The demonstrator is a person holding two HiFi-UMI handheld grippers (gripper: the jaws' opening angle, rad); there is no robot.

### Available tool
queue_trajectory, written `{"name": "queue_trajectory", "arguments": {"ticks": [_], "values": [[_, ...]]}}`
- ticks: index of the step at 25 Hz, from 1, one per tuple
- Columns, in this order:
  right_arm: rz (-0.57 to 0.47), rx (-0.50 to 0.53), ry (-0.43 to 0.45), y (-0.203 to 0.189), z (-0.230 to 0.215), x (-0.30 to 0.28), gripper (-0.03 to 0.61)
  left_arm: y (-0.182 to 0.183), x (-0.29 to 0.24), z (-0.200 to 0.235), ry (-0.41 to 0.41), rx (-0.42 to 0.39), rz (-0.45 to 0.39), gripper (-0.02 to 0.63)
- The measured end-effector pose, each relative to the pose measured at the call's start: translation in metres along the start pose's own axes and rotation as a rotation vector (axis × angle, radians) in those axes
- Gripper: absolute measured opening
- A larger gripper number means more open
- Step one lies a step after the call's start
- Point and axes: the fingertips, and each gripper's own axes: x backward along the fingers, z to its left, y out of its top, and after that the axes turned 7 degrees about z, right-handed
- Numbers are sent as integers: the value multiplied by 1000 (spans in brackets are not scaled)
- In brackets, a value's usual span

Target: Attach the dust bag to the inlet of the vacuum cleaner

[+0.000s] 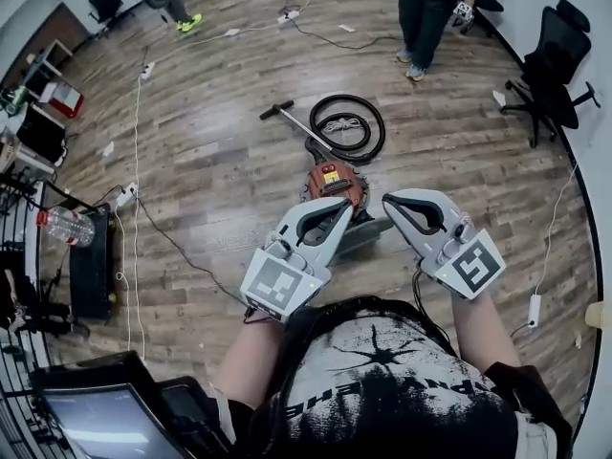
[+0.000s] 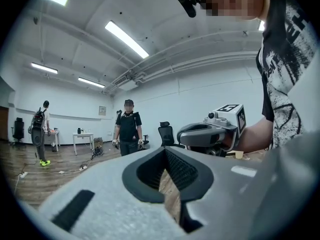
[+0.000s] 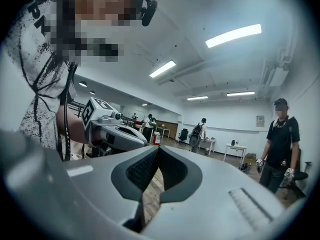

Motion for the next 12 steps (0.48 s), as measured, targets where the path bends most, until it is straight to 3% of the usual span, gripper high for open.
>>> {"name": "queue_trajectory", "arguments": {"ticks": [3,6,12], "values": [[20,-4,28,-6,-2,12,6,1,-6,-10,19,17,4,6],[-28,4,46,-4,0,18,6,0,-6,-17,33,24,10,5],[-28,-20,43,-11,6,21,6,-1,3,-25,35,-32,25,6]]}}
